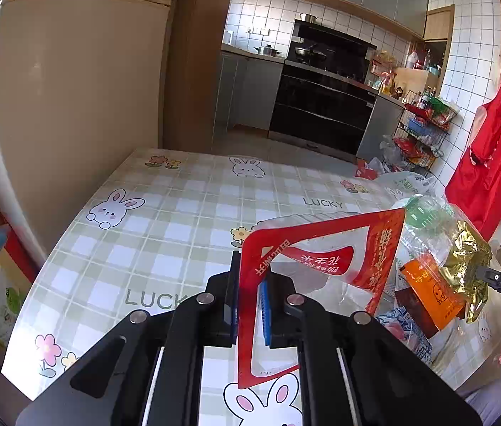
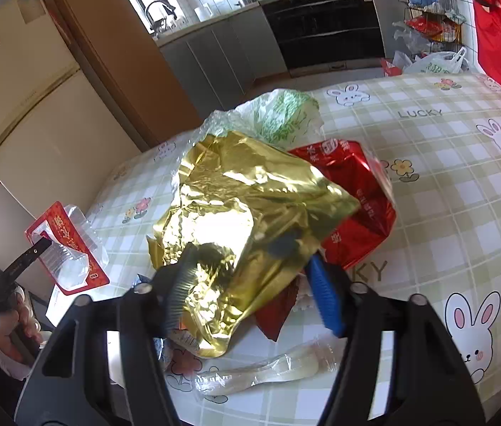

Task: Collect trash
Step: 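Lift the plastic tray with the left gripper while the right gripper grasps the gold foil bag, then carry the gold foil bag with the right gripper over the pink bucket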

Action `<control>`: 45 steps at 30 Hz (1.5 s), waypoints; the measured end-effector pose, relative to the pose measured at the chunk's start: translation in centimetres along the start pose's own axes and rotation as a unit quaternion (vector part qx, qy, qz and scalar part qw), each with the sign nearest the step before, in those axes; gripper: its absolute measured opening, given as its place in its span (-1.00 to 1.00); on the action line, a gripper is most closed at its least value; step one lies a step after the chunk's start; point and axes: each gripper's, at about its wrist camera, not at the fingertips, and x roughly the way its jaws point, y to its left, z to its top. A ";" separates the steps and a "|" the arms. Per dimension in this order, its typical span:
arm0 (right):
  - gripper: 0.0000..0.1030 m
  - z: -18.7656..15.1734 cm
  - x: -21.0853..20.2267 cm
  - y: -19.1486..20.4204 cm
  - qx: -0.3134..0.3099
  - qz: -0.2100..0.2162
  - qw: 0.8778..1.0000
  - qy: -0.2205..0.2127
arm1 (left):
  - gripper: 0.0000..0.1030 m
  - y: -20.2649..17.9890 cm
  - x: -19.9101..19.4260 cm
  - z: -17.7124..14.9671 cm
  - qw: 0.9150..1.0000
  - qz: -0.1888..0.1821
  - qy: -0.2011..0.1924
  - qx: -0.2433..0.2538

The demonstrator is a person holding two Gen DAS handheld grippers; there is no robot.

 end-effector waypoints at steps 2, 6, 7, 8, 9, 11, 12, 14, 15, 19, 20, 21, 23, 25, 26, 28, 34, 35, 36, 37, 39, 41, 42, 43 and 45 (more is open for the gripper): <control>-0.03 0.0 -0.7 0.3 -0.008 0.002 1.000 -0.010 | -0.81 -0.2 -0.9 0.1 1.000 0.002 -0.006 -0.002; -0.34 -0.2 -2.3 1.5 -0.035 0.001 0.999 -0.032 | -0.81 -0.7 -2.5 0.0 1.000 -0.002 -0.017 -0.011; -0.37 -0.2 -2.8 1.9 -0.041 0.001 0.998 -0.038 | -0.81 -0.9 -3.1 0.0 1.000 -0.003 -0.021 -0.013; -0.48 -0.3 -3.2 2.1 -0.047 0.001 0.998 -0.044 | -0.81 -1.1 -3.5 -0.1 1.000 -0.004 -0.023 -0.013; -0.51 -0.3 -3.4 2.3 -0.053 0.002 0.998 -0.047 | -0.81 -1.4 -3.9 -0.2 1.000 -0.005 -0.025 -0.013; -0.52 -0.3 -3.8 2.8 -0.061 0.004 0.997 -0.049 | -0.81 -1.8 -4.7 -0.5 1.000 -0.004 -0.028 -0.010; -0.52 -0.4 -4.0 2.9 -0.063 0.007 0.997 -0.051 | -0.81 -2.0 -5.0 -0.7 1.000 -0.006 -0.028 -0.010; -0.52 -0.4 -4.4 3.0 -0.063 0.006 0.996 -0.056 | -0.81 -2.3 -5.5 -0.9 0.999 -0.011 -0.026 -0.015; -0.52 -0.5 -4.6 3.0 -0.060 0.005 0.996 -0.059 | -0.81 -2.5 -5.6 -0.9 0.999 -0.012 -0.026 -0.017; -0.58 -0.2 -5.8 2.4 -0.049 0.001 0.996 -0.076 | -0.81 -2.7 -6.3 -1.1 0.999 -0.013 -0.025 -0.022; -0.59 -0.2 -6.1 2.4 -0.047 0.000 0.996 -0.080 | -0.81 -2.8 -6.4 -1.1 0.999 -0.012 -0.026 -0.021; -0.59 -0.1 -6.2 2.3 -0.046 0.000 0.996 -0.082 | -0.81 -2.8 -6.4 -1.0 0.999 -0.011 -0.026 -0.020; -0.62 0.0 -6.6 2.0 -0.044 0.000 0.995 -0.087 | -0.81 -2.9 -6.6 -0.9 0.999 -0.010 -0.026 -0.018; -0.63 0.1 -6.9 2.0 -0.044 0.002 0.995 -0.091 | -0.81 -2.9 -6.6 -0.9 0.999 -0.010 -0.027 -0.018; -0.63 0.1 -7.2 2.0 -0.043 0.003 0.995 -0.093 | -0.81 -3.0 -6.6 -0.7 0.999 -0.010 -0.026 -0.019; -0.63 0.1 -7.6 2.2 -0.043 0.007 0.994 -0.096 | -0.81 -3.2 -6.9 -0.7 0.999 -0.011 -0.026 -0.019; -0.63 -0.1 -9.5 2.8 -0.052 0.022 0.993 -0.107 | -0.81 -3.6 -8.4 -0.6 0.999 -0.010 -0.032 -0.036; -0.63 -0.3 -9.9 2.9 -0.052 0.025 0.992 -0.108 | -0.81 -3.7 -8.8 -0.7 0.998 -0.012 -0.032 -0.044; -0.63 -0.4 -10.4 3.0 -0.051 0.029 0.992 -0.108 | -0.81 -3.8 -9.1 -0.8 0.998 -0.015 -0.032 -0.051; -0.63 -0.6 -10.9 3.1 -0.052 0.033 0.992 -0.109 | -0.81 -4.0 -9.6 -1.0 0.997 -0.022 -0.031 -0.061; -0.63 -1.1 -12.0 3.3 -0.055 0.038 0.992 -0.111 | -0.81 -4.6 -10.3 -1.4 0.997 -0.028 -0.029 -0.071; -0.63 -1.7 -13.1 3.6 -0.057 0.042 0.991 -0.113 | -0.81 -5.2 -11.4 -1.8 0.996 -0.032 -0.030 -0.076; -0.63 -2.1 -13.8 3.7 -0.058 0.046 0.991 -0.114 | -0.81 -5.5 -11.8 -2.0 0.996 -0.033 -0.031 -0.078; -0.63 -2.4 -14.4 3.9 -0.059 0.050 0.990 -0.115 | -0.81 -5.7 -12.3 -2.3 0.996 -0.032 -0.031 -0.081; -0.63 -3.3 -15.6 4.2 -0.063 0.057 0.990 -0.115 | -0.81 -6.0 -13.4 -2.7 0.995 -0.030 -0.033 -0.087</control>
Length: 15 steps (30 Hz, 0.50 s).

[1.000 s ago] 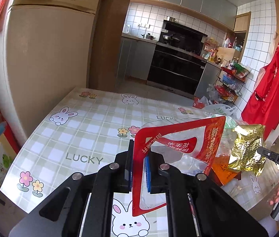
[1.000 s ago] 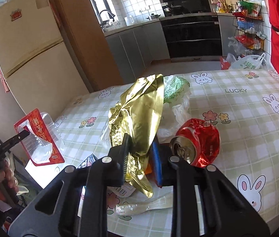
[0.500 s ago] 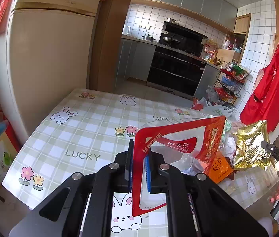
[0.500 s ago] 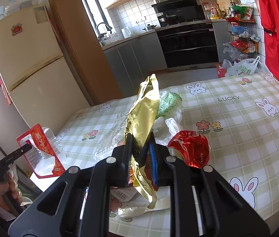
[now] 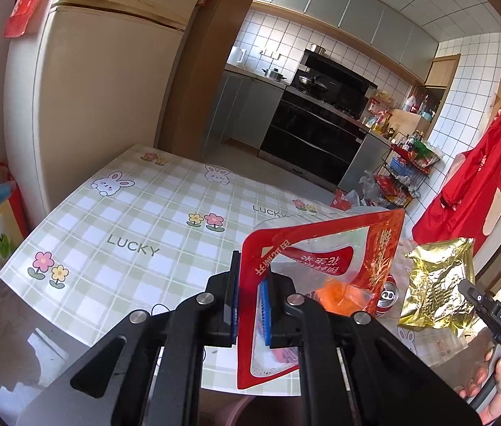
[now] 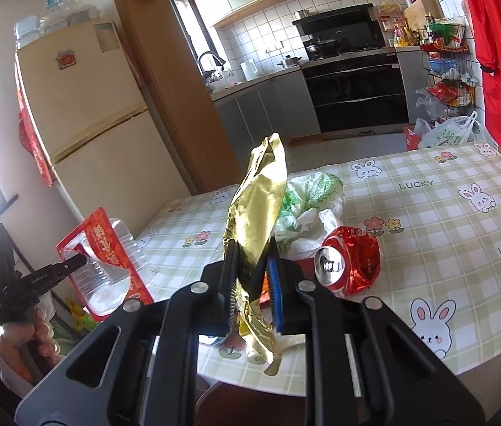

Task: Collect trash
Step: 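Carry the gold foil bag with the right gripper over the pink bucket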

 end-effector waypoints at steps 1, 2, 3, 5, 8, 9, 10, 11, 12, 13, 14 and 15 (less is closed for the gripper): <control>-0.63 -0.3 -0.5 0.3 -0.001 0.003 1.000 -0.001 | -0.81 -0.2 -0.7 -0.2 1.000 0.001 -0.002 -0.003; -0.63 -0.7 -1.2 0.6 -0.004 0.004 1.000 -0.001 | -0.81 -0.3 -1.2 -0.3 1.000 0.002 -0.004 -0.004; -0.63 -1.1 -1.7 0.9 -0.006 0.005 1.000 0.001 | -0.81 -0.5 -1.8 -0.4 1.000 0.003 -0.005 -0.002; -0.63 -2.0 -2.5 1.4 -0.008 0.009 1.000 0.006 | -0.81 -1.0 -3.0 -0.8 1.000 0.006 -0.010 0.005; -0.63 -3.8 -3.5 2.1 -0.012 0.010 1.000 0.021 | -0.81 -1.6 -4.8 -1.5 1.000 0.003 -0.017 0.014; -0.63 -4.3 -3.8 2.2 -0.013 0.011 0.999 0.027 | -0.81 -1.8 -5.3 -1.6 1.000 0.000 -0.017 0.013; -0.63 -4.8 -4.0 2.4 -0.014 0.012 0.999 0.032 | -0.81 -1.9 -5.9 -1.8 1.000 -0.005 -0.018 0.010; -0.63 -5.3 -4.3 2.6 -0.015 0.012 0.999 0.037 | -0.81 -2.0 -6.2 -2.0 1.000 -0.009 -0.019 0.008; -0.63 -5.7 -4.6 2.8 -0.016 0.013 0.999 0.040 | -0.81 -2.1 -6.6 -2.1 1.000 -0.012 -0.020 0.007; -0.63 -6.0 -4.9 3.0 -0.017 0.013 0.999 0.041 | -0.81 -2.3 -7.1 -2.1 1.000 -0.014 -0.022 0.007; -0.63 -6.3 -5.3 3.2 -0.018 0.014 0.999 0.043 | -0.81 -2.5 -7.4 -2.2 1.000 -0.016 -0.024 0.007; -0.63 -6.6 -5.4 3.3 -0.018 0.015 0.999 0.044 | -0.81 -2.6 -7.7 -2.2 0.999 -0.018 -0.026 0.007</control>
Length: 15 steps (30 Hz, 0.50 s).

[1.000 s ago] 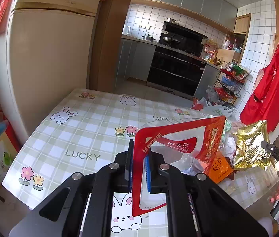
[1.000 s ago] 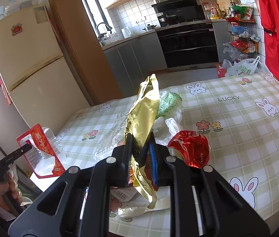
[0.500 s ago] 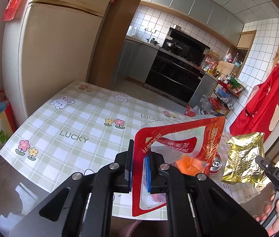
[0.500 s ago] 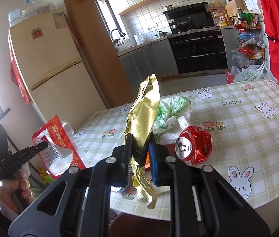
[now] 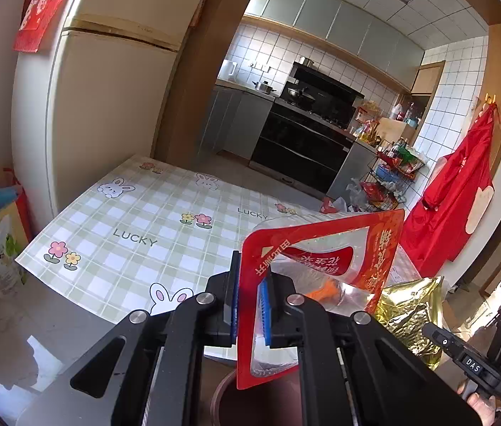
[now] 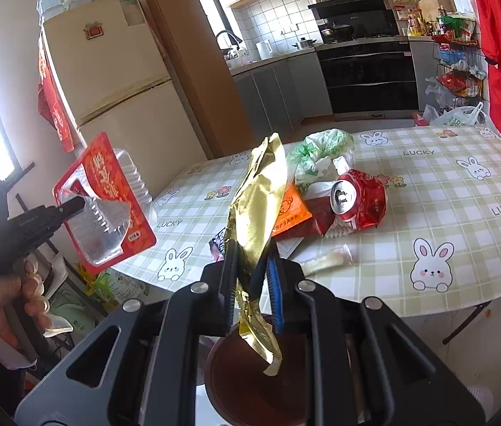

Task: Collect trash
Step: 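Carry the gold foil bag with the right gripper over the pink bucket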

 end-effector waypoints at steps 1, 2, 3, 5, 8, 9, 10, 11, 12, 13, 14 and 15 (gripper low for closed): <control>-0.63 -0.1 -0.1 0.0 0.000 0.001 1.000 0.001 | -0.81 -0.2 -0.3 0.0 1.000 -0.003 -0.002 0.001; -0.63 -0.3 -0.3 0.1 0.000 0.001 1.000 0.002 | -0.81 -0.2 -0.4 -0.1 1.000 -0.004 -0.003 0.002; -0.63 -0.5 -0.4 0.2 0.000 0.002 1.000 0.003 | -0.81 -0.4 -0.6 -0.1 1.000 -0.004 -0.003 0.003; -0.63 -0.8 -0.4 0.3 0.000 0.006 1.000 0.006 | -0.81 -0.5 -0.7 -0.3 1.000 -0.005 -0.002 0.004; -0.63 -1.0 0.0 0.2 -0.003 0.008 1.000 0.014 | -0.81 -0.4 -0.4 -0.5 1.000 -0.005 0.002 0.003; -0.63 -1.1 0.2 0.2 -0.004 0.008 1.000 0.017 | -0.81 -0.2 -0.2 -0.5 1.000 -0.004 0.004 0.002; -0.63 -1.1 0.4 0.2 -0.004 0.008 1.000 0.020 | -0.81 -0.1 0.1 -0.5 1.000 -0.004 0.006 0.001; -0.63 -1.1 0.7 0.1 -0.003 0.008 1.000 0.023 | -0.81 0.0 0.3 -0.6 1.000 -0.004 0.008 0.000; -0.63 -1.2 0.9 0.0 -0.002 0.008 1.000 0.026 | -0.81 0.0 0.6 -0.6 1.000 -0.004 0.010 0.000; -0.63 -1.2 1.1 0.0 -0.001 0.008 1.000 0.029 | -0.81 0.1 0.8 -0.7 1.000 -0.004 0.012 0.000; -0.63 -1.3 1.3 -0.1 -0.001 0.009 0.999 0.033 | -0.81 0.1 1.0 -0.8 1.000 -0.004 0.015 -0.001; -0.63 -1.3 1.6 -0.1 0.000 0.010 0.999 0.037 | -0.81 0.1 1.2 -0.8 1.000 -0.005 0.017 -0.001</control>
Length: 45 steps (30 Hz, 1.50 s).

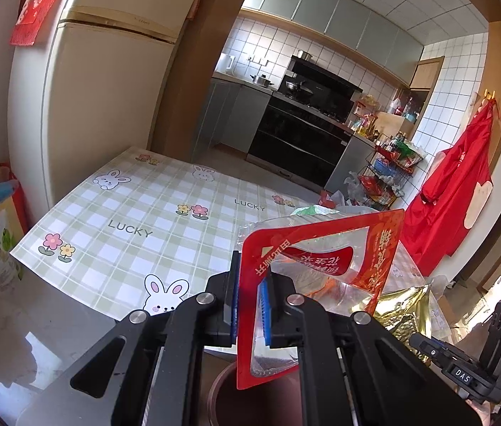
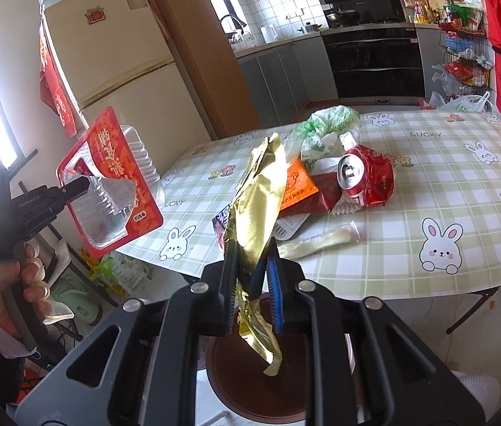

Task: Collect trash
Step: 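Carry the gold foil bag with the right gripper over the pink bucket, then open the right gripper to drop the gold bag into the bucket, then move the plastic tray with the left gripper over the bucket and release it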

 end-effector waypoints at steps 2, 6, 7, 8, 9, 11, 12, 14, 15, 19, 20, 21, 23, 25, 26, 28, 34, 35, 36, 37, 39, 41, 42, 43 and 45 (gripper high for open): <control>-0.63 -0.2 0.5 0.1 -0.002 0.003 1.000 0.008 | -0.81 0.0 0.5 -0.1 1.000 0.001 0.005 0.001; -0.63 -0.6 1.5 0.4 -0.009 0.005 1.000 0.025 | -0.81 0.3 1.1 -0.5 1.000 0.002 0.012 -0.002; -0.63 -0.8 1.8 0.5 -0.010 0.006 0.999 0.031 | -0.81 0.4 1.2 -0.6 1.000 0.002 0.014 -0.004; -0.63 -0.9 2.0 0.6 -0.011 0.007 0.999 0.036 | -0.81 0.6 1.3 -0.7 1.000 0.002 0.015 -0.006; -0.63 -1.0 2.1 0.7 -0.012 0.007 0.999 0.039 | -0.81 0.7 1.3 -0.8 1.000 0.002 0.016 -0.007; -0.63 -1.1 2.3 0.9 -0.015 0.007 0.999 0.044 | -0.81 0.9 1.3 -0.9 1.000 0.002 0.017 -0.009; -0.63 -1.2 2.4 0.9 -0.016 0.007 0.999 0.047 | -0.81 0.9 1.2 -1.0 1.000 0.002 0.017 -0.009; -0.63 -1.3 2.5 1.1 -0.018 0.008 0.999 0.051 | -0.81 0.9 1.1 -1.0 1.000 0.002 0.017 -0.009; -0.63 -1.4 2.6 1.2 -0.019 0.009 0.998 0.053 | -0.81 0.9 1.1 -1.0 1.000 0.001 0.017 -0.009; -0.62 -1.5 2.8 1.7 -0.025 0.011 0.998 0.062 | -0.81 0.9 1.1 -1.1 1.000 0.002 0.017 -0.009; -0.60 -1.6 2.9 1.8 -0.027 0.011 0.998 0.064 | -0.81 0.9 1.0 -1.1 1.000 0.002 0.016 -0.009; -0.58 -1.6 2.9 1.8 -0.027 0.012 0.997 0.065 | -0.81 0.9 1.0 -1.1 1.000 0.001 0.016 -0.009; -0.55 -1.6 2.9 1.8 -0.027 0.012 0.997 0.066 | -0.81 0.9 1.0 -1.1 1.000 0.002 0.016 -0.008; -0.46 -1.6 2.9 1.7 -0.023 0.013 0.997 0.066 | -0.81 0.9 1.0 -1.2 1.000 0.001 0.017 -0.007; -0.44 -1.6 3.0 1.6 -0.019 0.014 0.998 0.065 | -0.81 0.8 0.9 -1.3 1.000 0.000 0.018 -0.007; -0.36 -1.5 2.9 1.4 -0.014 0.013 0.998 0.063 | -0.81 0.7 0.8 -1.4 1.000 -0.001 0.020 -0.005; 0.51 -1.0 1.9 1.0 -0.002 -0.017 0.999 0.032 | -0.81 -0.3 1.0 -1.8 1.000 -0.002 0.028 -0.001; 0.64 -0.8 1.7 1.0 -0.001 -0.025 0.999 0.025 | -0.81 -0.4 1.1 -1.8 1.000 -0.003 0.030 0.000; 0.74 -0.7 1.3 0.9 0.000 -0.031 0.999 0.014 | -0.81 -0.6 1.2 -1.9 1.000 -0.003 0.031 0.001; 0.79 -0.5 1.0 0.8 0.001 -0.041 0.999 0.003 | -0.81 -0.8 1.3 -2.0 0.999 -0.003 0.032 0.003; 0.86 -0.3 0.3 0.6 0.003 -0.063 0.998 -0.018 | -0.81 -1.1 1.4 -2.2 0.999 -0.003 0.036 0.007; 0.88 0.0 -0.4 0.3 0.008 -0.077 0.996 -0.039 | -0.80 -1.5 1.6 -2.4 0.999 -0.003 0.038 0.012; 0.89 0.0 -0.8 0.1 0.011 -0.086 0.995 -0.048 | -0.80 -1.7 1.7 -2.6 0.999 -0.003 0.040 0.015; 0.89 0.1 -1.1 0.0 0.014 -0.092 0.994 -0.058 | -0.80 -1.8 1.8 -2.7 0.999 -0.003 0.042 0.018; 0.89 0.2 -1.6 -0.3 0.018 -0.099 0.993 -0.070 | -0.80 -2.4 2.0 -3.0 0.999 -0.003 0.046 0.027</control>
